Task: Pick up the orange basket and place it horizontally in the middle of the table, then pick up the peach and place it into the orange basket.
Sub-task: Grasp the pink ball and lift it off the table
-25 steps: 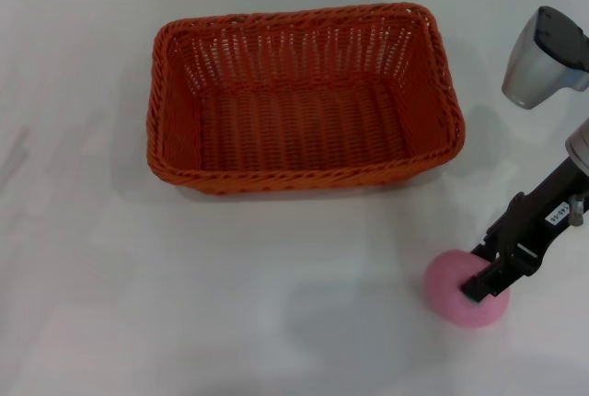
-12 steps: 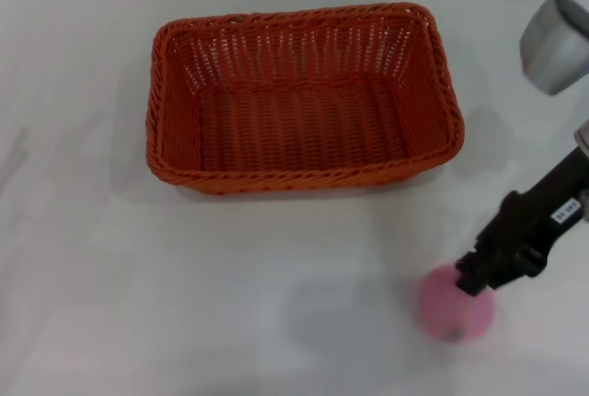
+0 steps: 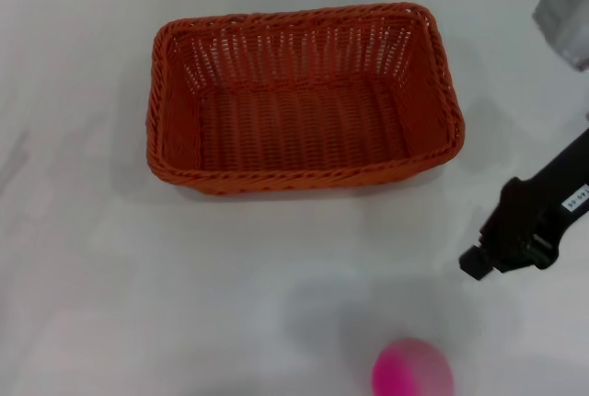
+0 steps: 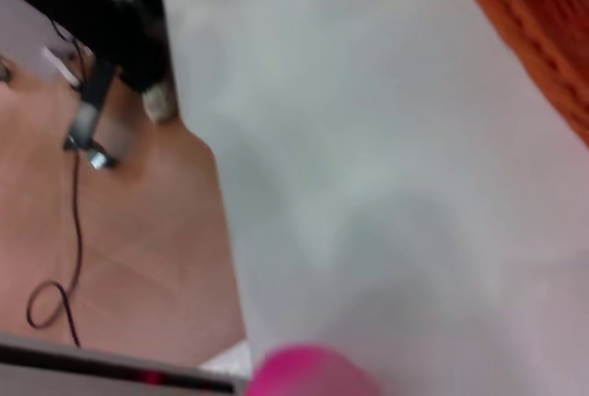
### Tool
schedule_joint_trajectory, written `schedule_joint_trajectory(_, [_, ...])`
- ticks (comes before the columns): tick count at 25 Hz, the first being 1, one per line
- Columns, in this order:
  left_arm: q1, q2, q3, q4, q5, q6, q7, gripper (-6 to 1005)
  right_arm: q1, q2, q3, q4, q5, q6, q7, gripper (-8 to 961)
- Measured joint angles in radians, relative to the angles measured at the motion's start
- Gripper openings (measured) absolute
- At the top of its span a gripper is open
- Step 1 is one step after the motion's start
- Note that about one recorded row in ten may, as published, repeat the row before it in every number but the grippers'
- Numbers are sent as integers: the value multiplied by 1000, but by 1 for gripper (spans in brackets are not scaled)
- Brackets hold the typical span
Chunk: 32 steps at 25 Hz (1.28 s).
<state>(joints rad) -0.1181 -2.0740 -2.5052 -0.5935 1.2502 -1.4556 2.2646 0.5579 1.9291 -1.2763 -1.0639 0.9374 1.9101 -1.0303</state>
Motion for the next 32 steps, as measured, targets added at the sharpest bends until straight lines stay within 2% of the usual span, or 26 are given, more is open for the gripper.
schedule_joint_trajectory(1, [0, 0, 0, 0, 0, -1, 0, 801, 1, 4, 0, 1, -19, 0, 10, 2])
schedule_joint_trajectory(6, [0, 0, 0, 1, -1, 2, 1, 802, 6, 3, -17, 2, -28, 7, 84, 11])
schedule_joint_trajectory(12, [-3, 0, 0, 1, -2, 10, 4, 802, 18, 9, -62, 10, 2, 9, 120, 126])
schedule_joint_trajectory(17, [-7, 2, 0, 2, -2, 9, 5, 801, 53, 11, -69, 68, 28, 9, 123, 316])
schedule_joint_trajectory(26, [-9, 2, 0, 1, -1, 10, 6, 797, 91, 47, -54, 132, -67, 1, 124, 309])
schedule_joint_trajectory(32, [-11, 2, 0, -3, 0, 9, 7, 794, 121, 45, -42, 182, -118, -12, 136, 312])
